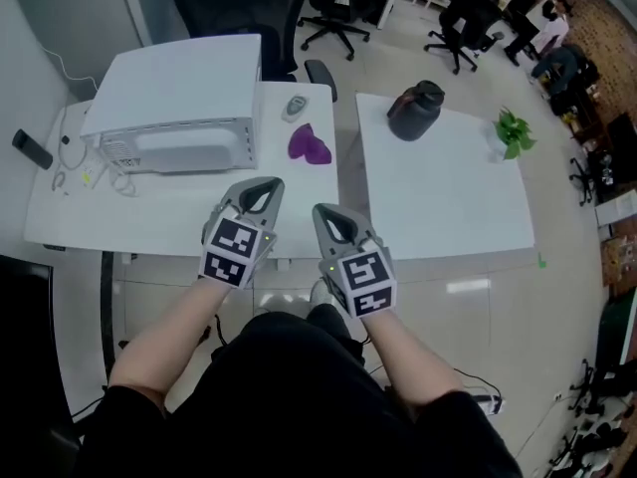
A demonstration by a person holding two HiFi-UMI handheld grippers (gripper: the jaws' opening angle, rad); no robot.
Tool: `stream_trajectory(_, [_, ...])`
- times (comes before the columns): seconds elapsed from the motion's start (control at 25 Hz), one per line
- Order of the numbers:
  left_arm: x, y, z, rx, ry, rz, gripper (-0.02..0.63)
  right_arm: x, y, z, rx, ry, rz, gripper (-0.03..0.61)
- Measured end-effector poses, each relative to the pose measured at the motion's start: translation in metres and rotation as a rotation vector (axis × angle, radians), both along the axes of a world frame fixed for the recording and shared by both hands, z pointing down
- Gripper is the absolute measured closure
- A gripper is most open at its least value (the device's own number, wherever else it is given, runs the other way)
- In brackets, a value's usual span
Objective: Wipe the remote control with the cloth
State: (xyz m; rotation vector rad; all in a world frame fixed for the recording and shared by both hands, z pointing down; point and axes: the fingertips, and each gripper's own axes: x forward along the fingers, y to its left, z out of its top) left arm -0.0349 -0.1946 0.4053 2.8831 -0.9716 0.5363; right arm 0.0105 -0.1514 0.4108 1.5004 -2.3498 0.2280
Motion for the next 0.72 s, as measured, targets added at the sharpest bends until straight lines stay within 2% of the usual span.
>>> stream_trajectory(0.24, [0.027, -0.05, 0.013, -0.027, 0.005, -0.052, 0.612, 0.021, -0.038, 0.016, -0.036, 0.009, -0.009, 0.56])
stream_trajectory(0.44, [0.061, -0.111, 0.036, -0.039, -0.03, -0.123, 0.612, 0.045, -0.085, 0.043, -0.095, 0.002, -0.059, 0.552])
stream_trajectory(0.6, [0.093, -0.172, 0.07, -0.092, -0.072, -0.189, 0.542, 0.072, -0.133, 0.069, -0.143, -0.006, -0.103, 0.549])
stream_trajectory(0.72, [0.108, -0.224, 0.107, -0.155, -0.102, -0.263, 0.465, 0.088, -0.167, 0.091, -0.174, -0.013, -0.133, 0.537])
